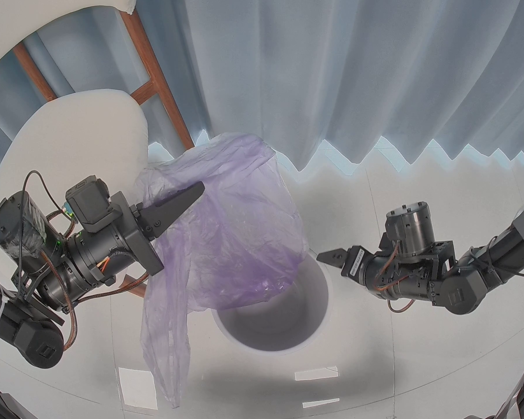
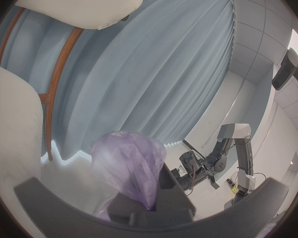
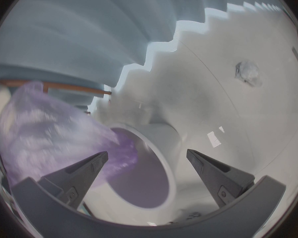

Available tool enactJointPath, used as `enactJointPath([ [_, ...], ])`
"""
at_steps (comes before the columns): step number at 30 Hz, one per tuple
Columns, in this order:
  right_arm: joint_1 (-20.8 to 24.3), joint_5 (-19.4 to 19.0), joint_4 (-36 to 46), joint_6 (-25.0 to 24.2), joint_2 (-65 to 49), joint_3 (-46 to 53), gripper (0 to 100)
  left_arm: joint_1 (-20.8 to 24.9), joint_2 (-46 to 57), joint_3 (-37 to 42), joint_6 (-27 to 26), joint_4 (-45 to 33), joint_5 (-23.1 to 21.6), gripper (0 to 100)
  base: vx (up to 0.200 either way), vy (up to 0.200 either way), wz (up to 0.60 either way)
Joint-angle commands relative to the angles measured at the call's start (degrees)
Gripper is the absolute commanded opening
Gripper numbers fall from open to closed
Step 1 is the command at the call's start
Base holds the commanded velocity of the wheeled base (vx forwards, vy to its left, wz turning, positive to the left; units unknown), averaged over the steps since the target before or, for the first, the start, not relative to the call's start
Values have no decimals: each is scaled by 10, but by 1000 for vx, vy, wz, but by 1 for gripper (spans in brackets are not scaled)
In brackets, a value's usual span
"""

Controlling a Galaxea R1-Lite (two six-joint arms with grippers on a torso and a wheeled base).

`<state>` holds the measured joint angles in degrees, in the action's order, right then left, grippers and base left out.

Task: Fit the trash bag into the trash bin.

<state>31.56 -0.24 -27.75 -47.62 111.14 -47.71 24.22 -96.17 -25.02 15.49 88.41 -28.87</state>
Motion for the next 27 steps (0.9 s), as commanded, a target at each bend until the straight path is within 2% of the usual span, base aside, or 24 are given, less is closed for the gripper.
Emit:
enactJointPath([
  [1,-12,-4,38,-79,-23,-63,100,0,-14,2,0,0,0,0,0,0,0],
  [6,-17,-30,77,-108,-76,-68,100,1,-14,2,-3,0,1,0,0,0,0],
  [10,-17,-27,117,-104,-63,-71,100,1,-16,2,-3,0,1,0,0,0,0],
  [14,-19,-27,113,-95,-37,-67,100,1,-16,2,-4,0,2,0,0,0,0],
  [20,-14,-27,111,-54,28,-66,100,2,-13,0,-6,0,3,0,0,0,0],
  [27,-10,-27,72,-49,71,-65,100,2,-12,-2,-5,0,2,0,0,0,0],
])
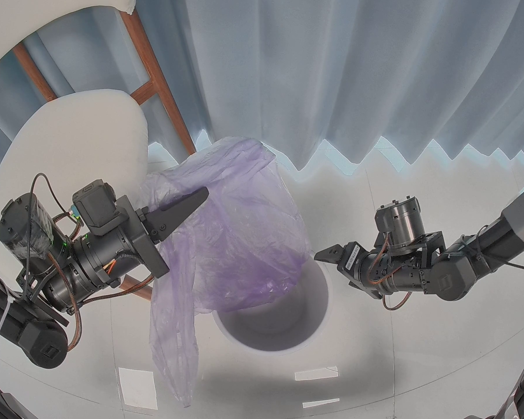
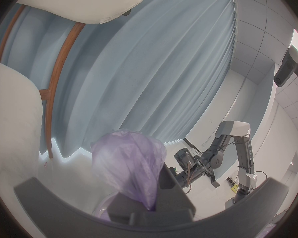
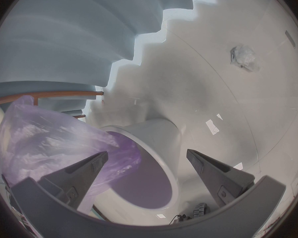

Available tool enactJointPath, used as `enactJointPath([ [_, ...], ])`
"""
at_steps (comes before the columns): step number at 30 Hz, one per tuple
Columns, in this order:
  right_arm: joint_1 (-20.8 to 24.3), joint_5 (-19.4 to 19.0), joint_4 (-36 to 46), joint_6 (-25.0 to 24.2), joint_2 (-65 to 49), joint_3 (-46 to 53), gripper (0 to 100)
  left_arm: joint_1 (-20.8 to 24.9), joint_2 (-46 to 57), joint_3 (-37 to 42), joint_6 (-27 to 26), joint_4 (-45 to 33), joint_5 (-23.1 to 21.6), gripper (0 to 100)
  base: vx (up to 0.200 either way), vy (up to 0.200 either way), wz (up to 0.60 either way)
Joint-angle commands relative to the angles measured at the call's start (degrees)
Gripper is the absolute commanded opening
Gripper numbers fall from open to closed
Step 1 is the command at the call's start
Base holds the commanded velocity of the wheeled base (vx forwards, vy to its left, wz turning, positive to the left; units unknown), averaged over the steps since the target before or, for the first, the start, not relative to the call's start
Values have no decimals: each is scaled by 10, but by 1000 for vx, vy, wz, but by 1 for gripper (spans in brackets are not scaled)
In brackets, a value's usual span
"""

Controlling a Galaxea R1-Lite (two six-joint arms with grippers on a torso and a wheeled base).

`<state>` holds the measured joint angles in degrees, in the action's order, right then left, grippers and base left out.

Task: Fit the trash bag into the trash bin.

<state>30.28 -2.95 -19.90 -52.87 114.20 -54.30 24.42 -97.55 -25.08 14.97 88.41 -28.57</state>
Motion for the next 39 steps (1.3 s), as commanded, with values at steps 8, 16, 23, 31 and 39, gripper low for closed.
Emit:
enactJointPath([
  [8,11,0,-17,25,95,-14,100,0,-1,1,1,0,-1,0,0,0,0],
  [16,10,0,-35,25,144,-47,100,1,-2,3,0,0,-1,0,0,0,0],
  [23,11,0,-35,25,142,-54,0,5,-2,3,0,0,-1,0,0,0,0],
  [31,30,-14,-33,23,98,-7,0,34,3,27,0,0,2,0,0,0,0],
  [39,59,-14,-34,26,64,56,0,71,-16,28,-4,0,24,0,0,0,0],
])
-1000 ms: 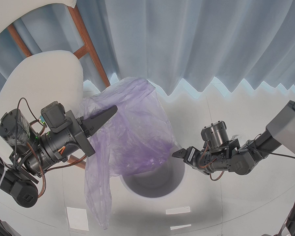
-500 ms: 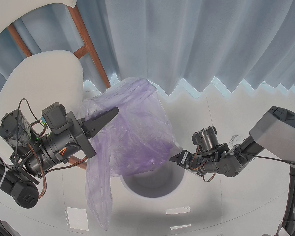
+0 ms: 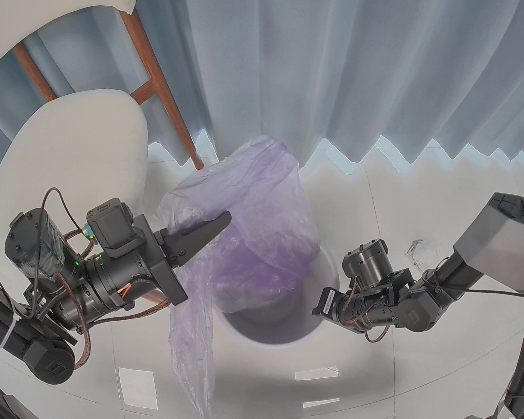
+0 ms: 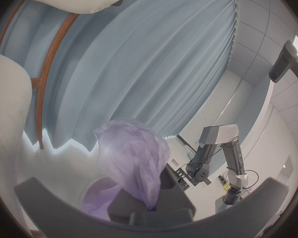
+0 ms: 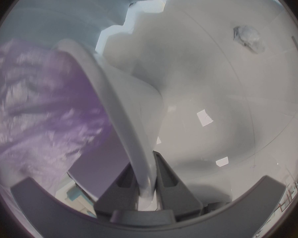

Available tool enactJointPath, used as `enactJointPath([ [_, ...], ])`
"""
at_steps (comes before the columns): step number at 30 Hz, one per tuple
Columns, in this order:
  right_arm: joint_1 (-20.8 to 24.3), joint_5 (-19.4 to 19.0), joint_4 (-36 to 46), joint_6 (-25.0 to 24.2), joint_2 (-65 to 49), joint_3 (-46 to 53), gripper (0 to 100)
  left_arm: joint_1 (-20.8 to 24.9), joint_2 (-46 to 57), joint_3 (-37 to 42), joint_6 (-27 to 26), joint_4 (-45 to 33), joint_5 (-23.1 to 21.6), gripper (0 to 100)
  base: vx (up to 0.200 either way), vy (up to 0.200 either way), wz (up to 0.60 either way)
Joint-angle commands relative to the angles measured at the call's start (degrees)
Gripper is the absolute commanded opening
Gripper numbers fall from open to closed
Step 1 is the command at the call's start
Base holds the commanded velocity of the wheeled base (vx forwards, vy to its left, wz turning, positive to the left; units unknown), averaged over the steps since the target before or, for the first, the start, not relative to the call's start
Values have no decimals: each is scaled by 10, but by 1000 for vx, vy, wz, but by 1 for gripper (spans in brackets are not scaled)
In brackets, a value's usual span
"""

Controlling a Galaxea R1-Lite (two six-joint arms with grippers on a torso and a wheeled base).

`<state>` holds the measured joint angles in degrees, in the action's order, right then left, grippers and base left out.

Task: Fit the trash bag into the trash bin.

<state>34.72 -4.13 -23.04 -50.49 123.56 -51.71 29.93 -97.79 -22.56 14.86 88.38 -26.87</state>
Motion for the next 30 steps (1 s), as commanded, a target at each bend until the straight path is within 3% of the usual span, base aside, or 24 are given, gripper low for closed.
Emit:
enactJointPath([
  [1,17,0,-3,3,-36,38,0,19,-13,3,-6,0,7,0,0,0,0],
  [5,20,2,-3,28,-51,63,0,23,-15,4,-21,0,8,0,0,0,0],
  [22,61,32,-17,42,-40,95,0,61,-34,55,-31,0,6,0,-200,0,0],
  [26,65,67,-19,62,-17,90,0,61,-35,56,-31,0,4,0,-200,0,0],
  [30,74,94,-52,81,4,103,0,61,-39,59,-32,0,3,0,0,0,0],
])
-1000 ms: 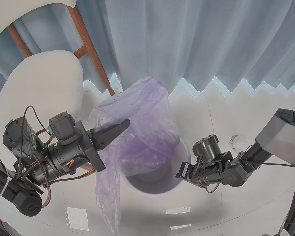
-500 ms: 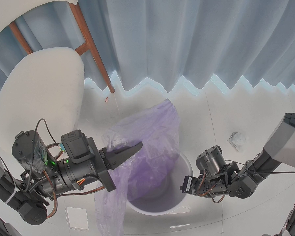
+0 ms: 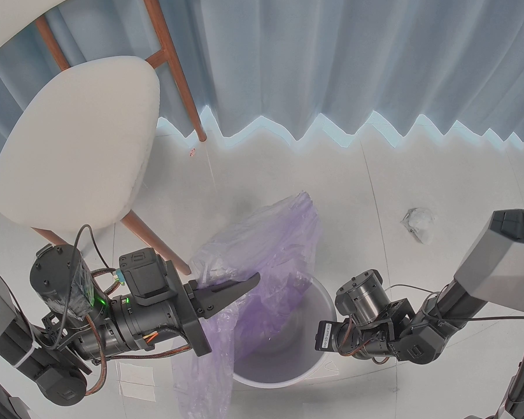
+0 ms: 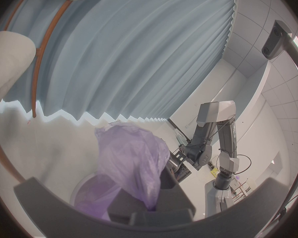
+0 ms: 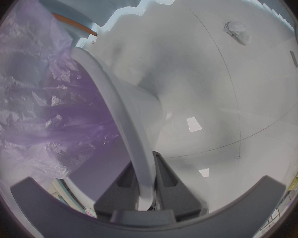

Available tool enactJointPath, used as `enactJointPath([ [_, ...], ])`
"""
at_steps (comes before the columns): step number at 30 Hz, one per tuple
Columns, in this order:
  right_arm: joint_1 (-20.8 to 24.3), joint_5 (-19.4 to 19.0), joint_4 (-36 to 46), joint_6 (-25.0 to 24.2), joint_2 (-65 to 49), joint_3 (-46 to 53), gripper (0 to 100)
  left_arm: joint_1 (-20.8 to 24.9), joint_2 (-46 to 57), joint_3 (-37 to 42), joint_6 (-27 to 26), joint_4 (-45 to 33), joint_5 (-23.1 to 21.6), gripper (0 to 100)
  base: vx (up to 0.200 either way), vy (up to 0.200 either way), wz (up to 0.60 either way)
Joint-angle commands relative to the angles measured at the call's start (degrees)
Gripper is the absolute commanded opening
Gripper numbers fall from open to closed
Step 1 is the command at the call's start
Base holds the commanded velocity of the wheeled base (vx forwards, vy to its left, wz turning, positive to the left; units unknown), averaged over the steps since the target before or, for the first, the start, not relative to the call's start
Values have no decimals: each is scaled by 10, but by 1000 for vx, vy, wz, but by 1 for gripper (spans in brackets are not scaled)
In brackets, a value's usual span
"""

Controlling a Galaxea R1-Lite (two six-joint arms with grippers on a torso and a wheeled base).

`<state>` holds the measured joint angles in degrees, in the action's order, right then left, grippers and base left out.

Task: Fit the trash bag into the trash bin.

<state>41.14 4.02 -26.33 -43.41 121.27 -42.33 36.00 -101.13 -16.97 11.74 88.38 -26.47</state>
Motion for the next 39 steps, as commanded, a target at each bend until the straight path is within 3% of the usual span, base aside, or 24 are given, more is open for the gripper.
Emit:
enactJointPath([
  [1,17,17,-35,16,32,22,0,0,-6,9,0,1,-3,0,0,0,0],
  [8,27,27,-107,35,59,43,0,6,-7,29,-1,1,-4,0,0,0,0],
  [23,33,37,-110,35,70,51,0,21,-7,32,-4,0,-3,0,0,0,0],
  [24,33,37,-110,35,70,53,100,21,-7,32,-4,0,-3,0,0,0,0],
  [39,40,36,-215,18,23,137,100,21,-1,30,-5,1,-4,0,0,0,0],
])
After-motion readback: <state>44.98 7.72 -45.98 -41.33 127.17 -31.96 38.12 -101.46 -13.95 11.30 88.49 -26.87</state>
